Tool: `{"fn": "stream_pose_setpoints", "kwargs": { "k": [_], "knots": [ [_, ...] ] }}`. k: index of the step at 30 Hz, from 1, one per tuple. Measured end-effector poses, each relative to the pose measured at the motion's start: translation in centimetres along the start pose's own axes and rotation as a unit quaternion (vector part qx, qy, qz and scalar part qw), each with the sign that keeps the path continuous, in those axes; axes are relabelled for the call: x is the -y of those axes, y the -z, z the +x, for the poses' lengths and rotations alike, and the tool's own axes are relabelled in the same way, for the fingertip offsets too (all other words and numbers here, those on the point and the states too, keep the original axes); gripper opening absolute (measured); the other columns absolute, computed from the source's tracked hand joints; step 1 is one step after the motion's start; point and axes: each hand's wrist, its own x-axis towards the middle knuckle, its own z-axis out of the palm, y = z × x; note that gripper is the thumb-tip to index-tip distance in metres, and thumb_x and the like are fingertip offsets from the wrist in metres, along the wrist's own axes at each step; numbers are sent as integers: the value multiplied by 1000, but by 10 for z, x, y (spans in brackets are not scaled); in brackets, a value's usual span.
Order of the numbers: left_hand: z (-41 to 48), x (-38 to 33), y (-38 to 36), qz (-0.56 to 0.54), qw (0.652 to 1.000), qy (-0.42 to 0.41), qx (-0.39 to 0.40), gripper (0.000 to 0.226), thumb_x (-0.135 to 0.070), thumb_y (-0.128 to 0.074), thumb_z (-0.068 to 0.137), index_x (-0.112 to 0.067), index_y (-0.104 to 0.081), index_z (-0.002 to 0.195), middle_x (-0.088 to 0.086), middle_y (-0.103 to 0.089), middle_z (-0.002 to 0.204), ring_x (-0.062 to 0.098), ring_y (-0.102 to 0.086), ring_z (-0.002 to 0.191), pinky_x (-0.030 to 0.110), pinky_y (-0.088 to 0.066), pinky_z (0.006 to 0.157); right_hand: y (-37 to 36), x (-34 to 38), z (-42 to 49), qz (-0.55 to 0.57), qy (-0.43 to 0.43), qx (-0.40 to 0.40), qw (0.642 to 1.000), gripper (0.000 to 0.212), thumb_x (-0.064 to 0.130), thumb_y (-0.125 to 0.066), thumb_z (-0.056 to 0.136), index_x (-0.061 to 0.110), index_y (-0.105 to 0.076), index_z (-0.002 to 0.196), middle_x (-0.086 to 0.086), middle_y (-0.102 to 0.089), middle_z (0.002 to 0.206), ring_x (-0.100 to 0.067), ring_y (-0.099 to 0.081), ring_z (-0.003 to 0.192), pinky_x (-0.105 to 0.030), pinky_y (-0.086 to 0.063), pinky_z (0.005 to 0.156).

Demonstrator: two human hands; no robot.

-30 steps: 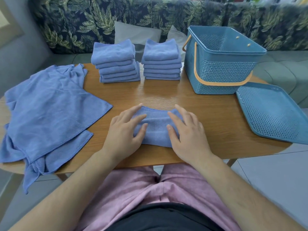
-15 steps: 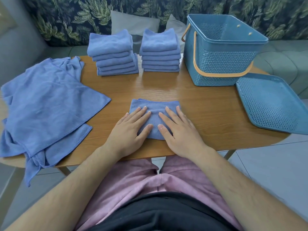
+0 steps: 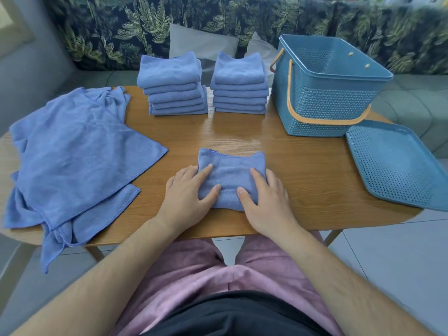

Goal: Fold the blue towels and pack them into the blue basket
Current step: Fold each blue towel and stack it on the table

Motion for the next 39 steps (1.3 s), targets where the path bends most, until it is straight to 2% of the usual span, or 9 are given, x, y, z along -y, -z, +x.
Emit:
{"fn": "stream_pose_setpoints", "kwargs": {
  "k": [5, 9, 12, 20, 25, 30, 35, 37, 39],
  "knots": [
    [2, 2, 5, -99, 994, -51, -8, 65, -55, -47, 92, -25, -47, 150, -4, -44, 150, 16, -43, 137, 36, -36, 112, 1, 4, -1, 111, 22, -17, 993, 58, 30, -60, 98, 16, -42, 151, 5, -22, 160, -12, -28, 146, -34, -27, 120],
    [4, 4, 13, -190, 981, -27, -13, 57, -33, -58, 100, -26, -40, 153, -11, -33, 155, -2, -26, 144, 5, -20, 112, 10, 10, 5, 172, 19, -5, 985, 59, 12, -55, 96, 18, -39, 153, 14, -16, 160, 13, -19, 141, 1, -17, 105],
    [11, 4, 25, -230, 972, -13, -50, 54, -25, -59, 100, -26, -43, 152, -17, -36, 146, -21, -28, 129, -6, -16, 100, 18, 20, 21, 192, 36, 11, 981, 64, 5, -52, 93, 20, -38, 154, 16, -14, 159, 36, -18, 120, 8, -26, 85],
    [101, 26, 106, -235, 963, 5, -134, 50, -20, -61, 99, -20, -49, 148, -10, -49, 136, -5, -41, 122, -2, -27, 98, 52, 94, 139, 131, 125, 6, 983, 65, 16, -55, 93, 17, -35, 154, 9, -13, 162, 0, -20, 143, -15, -21, 112],
    [196, 58, 156, -159, 974, 39, -155, 52, -20, -62, 98, -15, -49, 148, 3, -48, 149, 15, -42, 138, 10, -23, 103, 59, 155, 248, 113, 144, 1, 983, 62, 18, -55, 94, 14, -38, 153, 2, -18, 161, -12, -35, 139, -11, -24, 100],
    [268, 87, 178, -167, 975, 80, -126, 55, -23, -62, 98, -17, -47, 150, 2, -44, 154, 16, -41, 140, 21, -30, 112, 44, 184, 327, 135, 122, 23, 983, 60, 10, -56, 94, 6, -38, 152, 5, -18, 159, -16, -52, 100, -2, -36, 53],
    [318, 113, 161, -165, 973, 120, -104, 44, -25, -61, 92, -17, -60, 135, 3, -60, 128, 24, -56, 116, 21, -38, 90, 18, 186, 373, 25, 93, 26, 995, 43, 16, -53, 93, 4, -48, 134, -2, -24, 156, -16, -48, 87, -15, -39, 66],
    [327, 127, 139, -103, 979, 148, -90, 29, -35, -49, 83, -20, -68, 98, 4, -56, 101, 29, -49, 96, 30, -39, 81, -2, 176, 378, -78, 77, 63, 992, 48, 28, -42, 98, 6, -47, 140, -5, -20, 162, -25, -49, 112, -27, -39, 98],
    [327, 138, 116, -30, 981, 185, -58, 32, -38, -31, 89, -19, -57, 90, 1, -51, 107, 30, -41, 104, 39, -34, 88, -17, 164, 373, -133, 88, 87, 983, 52, 35, -27, 102, 11, -42, 146, -4, -12, 168, -36, -32, 142, -45, -26, 116]
  ]
}}
